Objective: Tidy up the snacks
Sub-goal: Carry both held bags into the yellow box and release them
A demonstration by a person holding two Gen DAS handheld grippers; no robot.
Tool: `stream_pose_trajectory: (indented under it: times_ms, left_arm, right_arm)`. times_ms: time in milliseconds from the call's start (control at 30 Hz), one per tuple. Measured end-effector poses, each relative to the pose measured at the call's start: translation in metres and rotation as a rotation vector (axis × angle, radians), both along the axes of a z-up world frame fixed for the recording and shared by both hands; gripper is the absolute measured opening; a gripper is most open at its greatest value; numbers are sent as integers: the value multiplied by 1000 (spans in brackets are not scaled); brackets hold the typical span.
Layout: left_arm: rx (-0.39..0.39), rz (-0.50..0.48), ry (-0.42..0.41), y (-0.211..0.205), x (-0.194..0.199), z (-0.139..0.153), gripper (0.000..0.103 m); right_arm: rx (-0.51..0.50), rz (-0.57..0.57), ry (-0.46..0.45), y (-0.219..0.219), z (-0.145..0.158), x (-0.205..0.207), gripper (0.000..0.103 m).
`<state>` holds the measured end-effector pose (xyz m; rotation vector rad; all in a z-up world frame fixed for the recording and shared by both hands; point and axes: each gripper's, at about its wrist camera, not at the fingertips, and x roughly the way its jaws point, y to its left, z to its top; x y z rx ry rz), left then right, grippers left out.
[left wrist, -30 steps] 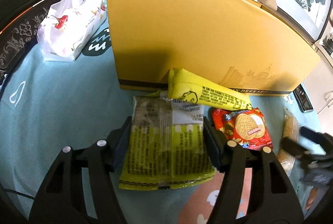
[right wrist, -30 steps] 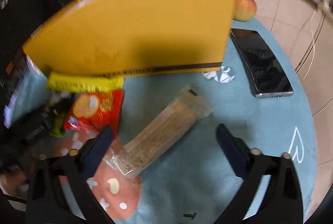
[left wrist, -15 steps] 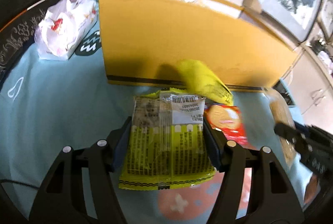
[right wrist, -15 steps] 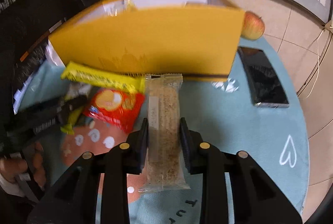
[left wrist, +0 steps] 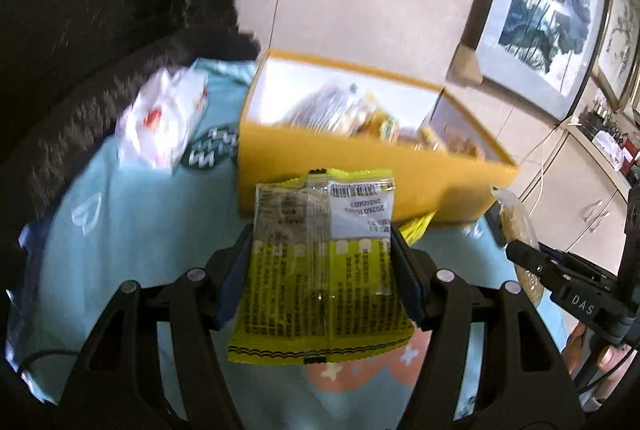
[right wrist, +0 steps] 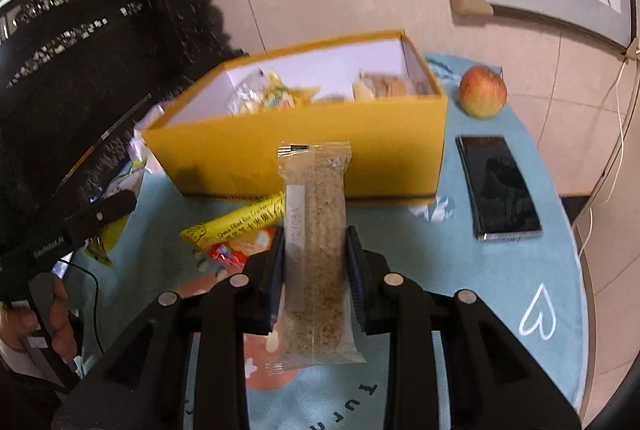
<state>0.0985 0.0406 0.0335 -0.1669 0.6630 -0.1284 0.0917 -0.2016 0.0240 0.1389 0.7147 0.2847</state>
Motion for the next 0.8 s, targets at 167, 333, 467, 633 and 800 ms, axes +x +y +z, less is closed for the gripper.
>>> stream_pose_trajectory:
  times_ms: [167,333,467,633,800]
  left_arm:
    - [5,-23,-88,-22,18,41,65]
    - [12,-34,-134,-40,42,68,65]
    - [12,-15,-130,-49,77,75,65]
    - [58,8,-94,-56,119,62,67]
    - [109,38,-37,-62,146,36,96]
  right_arm:
    - [31,-10,-91,-10,32,8,29]
    - [34,-14,-159,-15,63,33,29]
    - [21,6,-174,-5,73,61,29]
    - [68,-17,-124,4,57,108,30]
    - [152,-131,-84,-4,27,134,66]
